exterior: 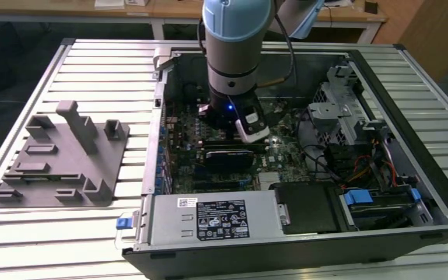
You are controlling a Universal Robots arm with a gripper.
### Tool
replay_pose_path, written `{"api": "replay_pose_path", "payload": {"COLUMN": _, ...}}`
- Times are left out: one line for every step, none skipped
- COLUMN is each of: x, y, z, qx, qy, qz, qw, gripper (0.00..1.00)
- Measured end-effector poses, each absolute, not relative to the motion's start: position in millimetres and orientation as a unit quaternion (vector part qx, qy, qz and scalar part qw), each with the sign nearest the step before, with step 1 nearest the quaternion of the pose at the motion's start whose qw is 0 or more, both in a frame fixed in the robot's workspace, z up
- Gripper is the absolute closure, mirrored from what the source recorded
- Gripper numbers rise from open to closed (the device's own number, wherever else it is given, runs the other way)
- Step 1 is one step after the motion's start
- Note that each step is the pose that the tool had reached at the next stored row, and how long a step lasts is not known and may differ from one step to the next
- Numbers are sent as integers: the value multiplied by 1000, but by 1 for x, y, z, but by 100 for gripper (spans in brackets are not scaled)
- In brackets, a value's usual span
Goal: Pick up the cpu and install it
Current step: 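Install the second cpu locking lever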
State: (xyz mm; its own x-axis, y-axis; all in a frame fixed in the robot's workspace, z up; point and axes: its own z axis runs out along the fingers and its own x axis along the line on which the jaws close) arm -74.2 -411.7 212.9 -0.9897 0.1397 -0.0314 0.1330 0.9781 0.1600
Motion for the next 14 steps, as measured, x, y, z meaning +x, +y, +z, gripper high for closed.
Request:
{"api": "replay_pose_path", "payload": {"x": -74, "y": -413, "z": 212, "qx": 68, "qy": 994, "qz": 80, "qw": 21, "gripper": 89}}
{"api": "replay_pose_path", "payload": {"x": -75, "y": -414, "z": 212, "qx": 68, "qy": 994, "qz": 82, "qw": 21, "gripper": 89}}
{"api": "replay_pose_path", "payload": {"x": -75, "y": -415, "z": 212, "qx": 67, "qy": 994, "qz": 84, "qw": 21, "gripper": 89}}
{"api": "replay_pose_path", "payload": {"x": -75, "y": -416, "z": 211, "qx": 67, "qy": 994, "qz": 86, "qw": 21, "gripper": 89}}
{"api": "replay_pose_path", "payload": {"x": -76, "y": -417, "z": 211, "qx": 67, "qy": 994, "qz": 89, "qw": 20, "gripper": 89}}
{"api": "replay_pose_path", "payload": {"x": -77, "y": -418, "z": 210, "qx": 66, "qy": 993, "qz": 92, "qw": 20, "gripper": 89}}
{"api": "replay_pose_path", "payload": {"x": -78, "y": -418, "z": 210, "qx": 66, "qy": 993, "qz": 95, "qw": 20, "gripper": 89}}
{"api": "replay_pose_path", "payload": {"x": -78, "y": -418, "z": 209, "qx": 65, "qy": 993, "qz": 97, "qw": 20, "gripper": 89}}
{"api": "replay_pose_path", "payload": {"x": -79, "y": -418, "z": 209, "qx": 64, "qy": 993, "qz": 100, "qw": 19, "gripper": 89}}
{"api": "replay_pose_path", "payload": {"x": -80, "y": -418, "z": 208, "qx": 64, "qy": 992, "qz": 103, "qw": 19, "gripper": 89}}
{"api": "replay_pose_path", "payload": {"x": -81, "y": -418, "z": 207, "qx": 63, "qy": 992, "qz": 106, "qw": 19, "gripper": 89}}
{"api": "replay_pose_path", "payload": {"x": -82, "y": -418, "z": 206, "qx": 62, "qy": 992, "qz": 110, "qw": 19, "gripper": 89}}
{"api": "replay_pose_path", "payload": {"x": -83, "y": -418, "z": 206, "qx": 62, "qy": 992, "qz": 113, "qw": 18, "gripper": 89}}
{"api": "replay_pose_path", "payload": {"x": -83, "y": -418, "z": 205, "qx": 61, "qy": 991, "qz": 115, "qw": 18, "gripper": 89}}
